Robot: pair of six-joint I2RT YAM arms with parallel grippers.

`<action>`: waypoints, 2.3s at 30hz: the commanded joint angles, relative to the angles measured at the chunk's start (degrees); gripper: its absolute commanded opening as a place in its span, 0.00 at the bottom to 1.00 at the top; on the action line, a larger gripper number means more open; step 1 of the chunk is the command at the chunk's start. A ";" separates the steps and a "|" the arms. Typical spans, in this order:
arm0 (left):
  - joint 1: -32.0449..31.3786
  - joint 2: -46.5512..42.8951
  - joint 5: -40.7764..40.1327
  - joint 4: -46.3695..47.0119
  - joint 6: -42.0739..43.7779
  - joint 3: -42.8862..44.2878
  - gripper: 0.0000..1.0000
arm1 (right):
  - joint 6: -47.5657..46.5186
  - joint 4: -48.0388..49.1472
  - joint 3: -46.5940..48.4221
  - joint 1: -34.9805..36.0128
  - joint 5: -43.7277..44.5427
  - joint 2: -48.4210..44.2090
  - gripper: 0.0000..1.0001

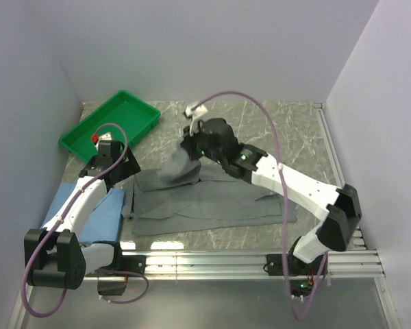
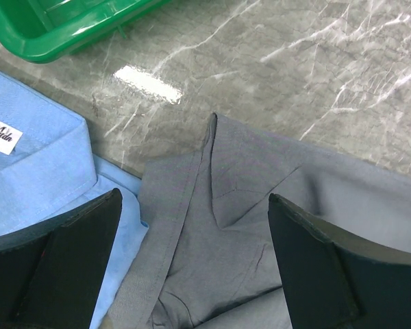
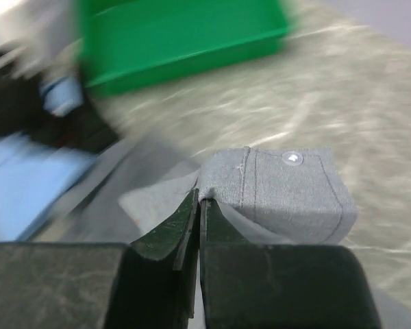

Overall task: Fold and stack the long sleeve shirts
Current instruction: Fold the shirt

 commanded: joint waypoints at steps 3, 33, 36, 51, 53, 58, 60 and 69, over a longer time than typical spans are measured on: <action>-0.06 -1.50 -1.55 0.75 0.13 1.85 0.94 | -4.60 -5.04 -6.93 4.14 -22.05 -7.09 0.00; 0.03 -0.53 -3.12 -0.21 -0.04 2.03 0.93 | -26.14 -43.11 7.82 18.38 -19.62 13.46 0.53; 0.03 -0.62 -4.27 -0.48 -0.57 2.03 0.93 | -27.19 -43.11 11.51 18.73 -18.39 18.65 0.54; 0.73 -0.45 -5.59 -1.36 -1.62 2.29 0.93 | -27.55 -37.75 11.69 19.35 -15.22 29.55 0.52; 0.73 -0.27 -5.59 -1.36 -1.54 2.29 0.93 | -27.46 -37.75 11.70 19.35 -15.84 30.26 0.51; 0.73 -0.27 -5.33 -1.27 -1.45 2.29 0.93 | -27.55 -38.10 11.34 19.26 -17.51 30.79 0.40; 0.73 -0.27 -5.33 -1.36 -1.45 2.29 0.93 | -27.46 -38.19 11.26 19.35 -17.86 30.53 0.17; 0.73 -0.44 -5.15 -1.36 -1.36 2.21 0.93 | -27.55 -38.45 11.43 19.26 -18.12 27.63 0.00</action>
